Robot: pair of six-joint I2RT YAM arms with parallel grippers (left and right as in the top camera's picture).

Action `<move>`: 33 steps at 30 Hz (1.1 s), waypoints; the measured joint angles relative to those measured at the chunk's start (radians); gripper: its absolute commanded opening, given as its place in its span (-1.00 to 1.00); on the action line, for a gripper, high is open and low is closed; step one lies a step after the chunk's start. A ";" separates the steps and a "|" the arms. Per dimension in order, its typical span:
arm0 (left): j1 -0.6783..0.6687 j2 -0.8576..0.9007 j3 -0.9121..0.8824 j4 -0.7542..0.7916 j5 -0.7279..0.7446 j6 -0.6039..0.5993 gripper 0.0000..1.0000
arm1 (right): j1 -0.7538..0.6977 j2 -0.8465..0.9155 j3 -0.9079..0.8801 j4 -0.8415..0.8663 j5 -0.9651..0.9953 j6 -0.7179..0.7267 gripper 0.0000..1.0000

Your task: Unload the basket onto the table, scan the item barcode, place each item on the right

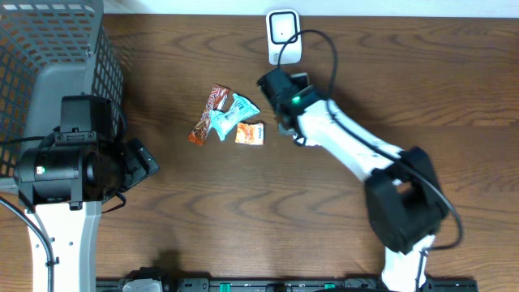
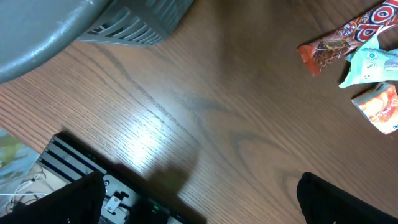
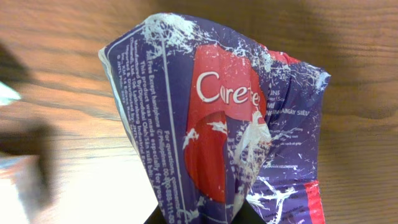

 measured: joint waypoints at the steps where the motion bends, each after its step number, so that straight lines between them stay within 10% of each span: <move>1: 0.000 0.000 0.000 0.000 0.000 0.000 0.96 | -0.016 -0.026 0.001 0.000 -0.037 -0.003 -0.98; 17: 0.000 0.000 0.000 0.000 0.000 0.000 0.96 | -0.362 -0.102 -0.047 0.175 -1.037 -0.119 -0.98; 26: 0.000 0.000 0.000 0.000 0.000 0.000 0.97 | -0.439 0.014 -0.177 0.296 -1.272 -0.058 -0.96; 33: 0.000 0.000 0.000 0.000 0.000 0.000 0.96 | -0.544 0.016 -0.204 0.187 -1.175 -0.040 -0.27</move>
